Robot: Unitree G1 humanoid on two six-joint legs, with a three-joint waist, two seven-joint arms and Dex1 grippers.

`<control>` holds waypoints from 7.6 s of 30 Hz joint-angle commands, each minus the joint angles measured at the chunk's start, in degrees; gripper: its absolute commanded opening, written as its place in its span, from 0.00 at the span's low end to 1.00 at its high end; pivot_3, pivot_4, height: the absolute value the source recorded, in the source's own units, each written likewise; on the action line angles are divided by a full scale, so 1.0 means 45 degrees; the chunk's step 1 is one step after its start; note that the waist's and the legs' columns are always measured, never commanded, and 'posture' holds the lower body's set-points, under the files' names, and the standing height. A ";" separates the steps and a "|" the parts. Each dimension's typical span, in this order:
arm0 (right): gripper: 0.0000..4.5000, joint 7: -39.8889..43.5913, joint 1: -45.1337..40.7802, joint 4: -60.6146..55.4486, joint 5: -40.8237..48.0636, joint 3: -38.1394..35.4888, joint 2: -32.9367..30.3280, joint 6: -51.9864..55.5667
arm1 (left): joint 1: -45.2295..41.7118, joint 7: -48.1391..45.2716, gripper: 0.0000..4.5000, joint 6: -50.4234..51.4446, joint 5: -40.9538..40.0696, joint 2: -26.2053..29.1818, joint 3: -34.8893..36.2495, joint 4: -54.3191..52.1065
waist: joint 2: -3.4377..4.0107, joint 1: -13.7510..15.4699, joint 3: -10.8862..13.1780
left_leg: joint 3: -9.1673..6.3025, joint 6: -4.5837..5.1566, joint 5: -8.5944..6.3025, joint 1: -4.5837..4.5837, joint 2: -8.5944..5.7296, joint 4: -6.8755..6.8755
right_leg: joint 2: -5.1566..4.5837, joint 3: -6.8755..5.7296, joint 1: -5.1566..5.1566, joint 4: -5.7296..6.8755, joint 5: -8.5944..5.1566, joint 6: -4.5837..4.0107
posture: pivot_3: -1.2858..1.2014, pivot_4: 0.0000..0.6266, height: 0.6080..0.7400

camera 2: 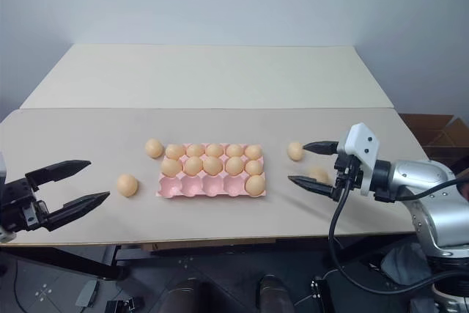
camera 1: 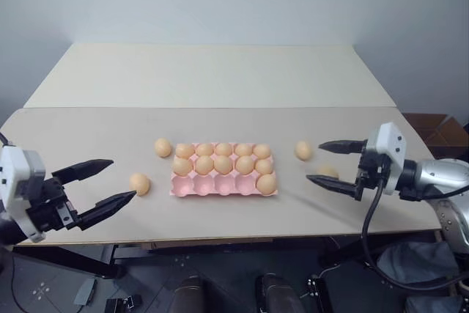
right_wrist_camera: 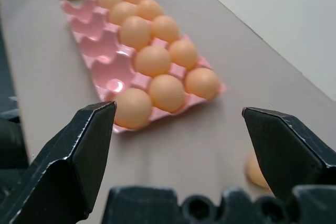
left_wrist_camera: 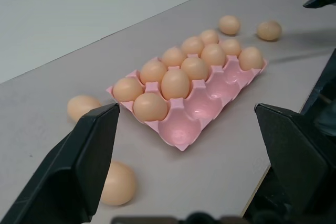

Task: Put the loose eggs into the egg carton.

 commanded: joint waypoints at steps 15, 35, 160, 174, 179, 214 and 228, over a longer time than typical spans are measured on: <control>1.00 -0.5027 -0.0337 0.0898 -0.2693 0.1562 0.1293 0.3996 | -0.1193 -0.0150 0.99 -0.0580 0.0084 0.0216 -0.1571 0.0177 | 0.0001 -0.0149 0.0000 | -0.0004 0.0001 0.0001 -0.0011 -0.0006 0.0000 | 0.0005 0.0009 -0.0005 0.0002 0.0005 -0.0006 | 0.52 0.24 1.00; 0.40 -0.4757 -0.2024 -0.2472 -0.1375 0.2593 0.3017 0.5561 | -0.1087 -0.0095 1.00 -0.0662 0.0232 0.0250 -0.1637 0.0068 | 0.0005 -0.0308 0.0002 | -0.0019 0.0003 0.0000 -0.0017 0.0007 -0.0001 | 0.0022 0.0004 -0.0015 0.0008 0.0021 0.0029 | 0.52 0.24 1.00; 0.99 0.0249 0.0939 -0.1701 0.0095 -0.0530 0.1287 0.0685 | -0.1531 0.4849 1.00 0.2429 0.2389 -0.1413 -0.3031 0.2540 | -0.0010 -0.0123 -0.0014 | -0.0016 -0.0003 0.0005 0.0002 -0.0006 -0.0027 | -0.0001 0.0004 -0.0003 0.0009 0.0044 0.0007 | 0.52 0.24 1.00; 1.00 0.0121 0.0869 -0.2051 0.0333 -0.0524 0.1306 0.0600 | -0.4798 0.7326 0.80 0.4097 0.3646 -0.2281 -0.5771 0.4493 | -0.0009 -0.0097 -0.0018 | -0.0027 -0.0002 0.0006 0.0016 -0.0013 -0.0026 | 0.0012 -0.0001 0.0013 0.0019 0.0090 0.0028 | 0.52 0.24 1.00; 1.00 -0.0012 0.1065 -0.2242 0.0423 -0.0549 0.1364 0.0607 | -0.4683 0.6611 0.52 0.2971 0.3951 -0.2097 -0.5802 0.3981 | -0.0009 -0.0092 -0.0018 | -0.0026 -0.0002 0.0006 0.0019 -0.0012 -0.0026 | 0.0009 -0.0001 0.0015 0.0019 0.0090 0.0028 | 0.52 0.24 1.00; 1.00 -0.1145 0.1598 -0.3118 0.0836 -0.0470 0.1418 0.0784 | -0.6172 0.2330 1.00 0.0298 0.3421 -0.1158 -0.6739 0.1826 | -0.0011 -0.0104 -0.0016 | -0.0040 0.0000 0.0006 -0.0012 -0.0016 -0.0017 | 0.0018 0.0000 0.0008 -0.0004 0.0083 0.0087 | 0.52 0.24 1.00; 1.00 0.0101 0.1018 -0.2127 0.0848 -0.0157 0.1120 0.0222 | 0.0589 0.1327 1.00 -0.0176 0.2727 -0.1510 -0.0245 0.0221 | -0.0013 -0.0183 -0.0011 | -0.0029 0.0000 0.0004 0.0002 -0.0002 -0.0017 | -0.0009 0.0001 0.0010 -0.0007 0.0020 0.0005 | 0.52 0.24 1.00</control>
